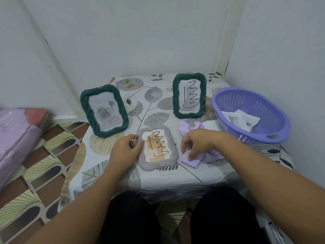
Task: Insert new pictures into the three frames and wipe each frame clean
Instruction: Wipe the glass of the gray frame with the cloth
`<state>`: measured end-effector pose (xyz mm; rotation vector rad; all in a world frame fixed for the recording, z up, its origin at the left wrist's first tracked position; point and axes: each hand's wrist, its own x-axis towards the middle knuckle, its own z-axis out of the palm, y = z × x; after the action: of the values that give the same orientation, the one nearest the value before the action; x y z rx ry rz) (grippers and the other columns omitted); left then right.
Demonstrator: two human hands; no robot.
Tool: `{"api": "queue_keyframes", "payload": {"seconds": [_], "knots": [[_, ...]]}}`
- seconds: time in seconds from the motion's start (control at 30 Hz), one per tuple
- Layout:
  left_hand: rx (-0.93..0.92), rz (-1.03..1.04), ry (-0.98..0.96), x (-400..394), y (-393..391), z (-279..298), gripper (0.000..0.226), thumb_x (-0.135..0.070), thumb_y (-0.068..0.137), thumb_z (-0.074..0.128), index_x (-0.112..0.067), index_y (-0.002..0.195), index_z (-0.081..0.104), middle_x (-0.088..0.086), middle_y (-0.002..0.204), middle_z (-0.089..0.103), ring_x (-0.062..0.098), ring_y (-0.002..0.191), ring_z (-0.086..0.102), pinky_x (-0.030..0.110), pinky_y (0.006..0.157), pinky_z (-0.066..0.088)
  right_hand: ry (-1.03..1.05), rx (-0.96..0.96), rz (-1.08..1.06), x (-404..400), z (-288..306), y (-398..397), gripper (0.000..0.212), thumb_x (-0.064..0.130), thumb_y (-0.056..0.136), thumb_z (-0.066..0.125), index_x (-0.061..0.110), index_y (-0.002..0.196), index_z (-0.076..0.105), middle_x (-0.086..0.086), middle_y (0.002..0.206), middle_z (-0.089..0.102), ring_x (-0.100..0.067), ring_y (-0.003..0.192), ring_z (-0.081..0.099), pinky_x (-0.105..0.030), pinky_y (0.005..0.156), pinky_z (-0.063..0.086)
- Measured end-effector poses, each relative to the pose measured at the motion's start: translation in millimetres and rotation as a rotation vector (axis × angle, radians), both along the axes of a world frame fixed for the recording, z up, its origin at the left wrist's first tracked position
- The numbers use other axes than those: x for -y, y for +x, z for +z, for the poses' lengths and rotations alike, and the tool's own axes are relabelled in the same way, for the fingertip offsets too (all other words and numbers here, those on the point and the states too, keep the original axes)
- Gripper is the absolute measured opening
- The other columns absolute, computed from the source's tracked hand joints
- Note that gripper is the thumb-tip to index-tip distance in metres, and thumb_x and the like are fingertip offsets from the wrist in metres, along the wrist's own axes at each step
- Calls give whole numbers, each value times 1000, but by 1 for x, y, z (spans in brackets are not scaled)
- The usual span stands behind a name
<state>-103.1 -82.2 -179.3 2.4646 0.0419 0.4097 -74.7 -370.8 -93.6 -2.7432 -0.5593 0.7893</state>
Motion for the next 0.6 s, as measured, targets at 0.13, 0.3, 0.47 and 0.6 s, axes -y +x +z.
{"api": "queue_keyframes", "payload": {"seconds": [0.13,0.3,0.47,0.6], "knots": [[-2,3,-8,0,0,0,28,-48,94,65,-29,112,71,-8,76,63,9,74,59,32,67,50,12,46,38,-1,-3,-1,11,26,86,77,27,95,72,12,79,58,-3,72,52,-21,61,37],[-2,1,-3,0,1,-1,27,-49,94,64,-31,111,71,-8,77,63,8,74,58,30,65,48,373,295,-125,0,-1,6,8,35,94,70,27,93,69,10,82,67,-9,76,61,-26,67,44],[0,0,-2,-1,1,-2,27,-49,94,64,-30,112,70,-8,77,63,9,74,58,30,65,48,525,448,-311,-2,-16,6,6,35,97,64,29,98,63,9,87,71,-10,82,64,-33,77,52],[4,0,2,-1,1,-2,27,-50,94,63,-31,111,70,-8,76,63,9,73,58,31,65,49,384,332,-195,-3,-33,-5,33,59,90,63,28,93,53,10,87,65,-7,84,60,-32,77,47]]}}
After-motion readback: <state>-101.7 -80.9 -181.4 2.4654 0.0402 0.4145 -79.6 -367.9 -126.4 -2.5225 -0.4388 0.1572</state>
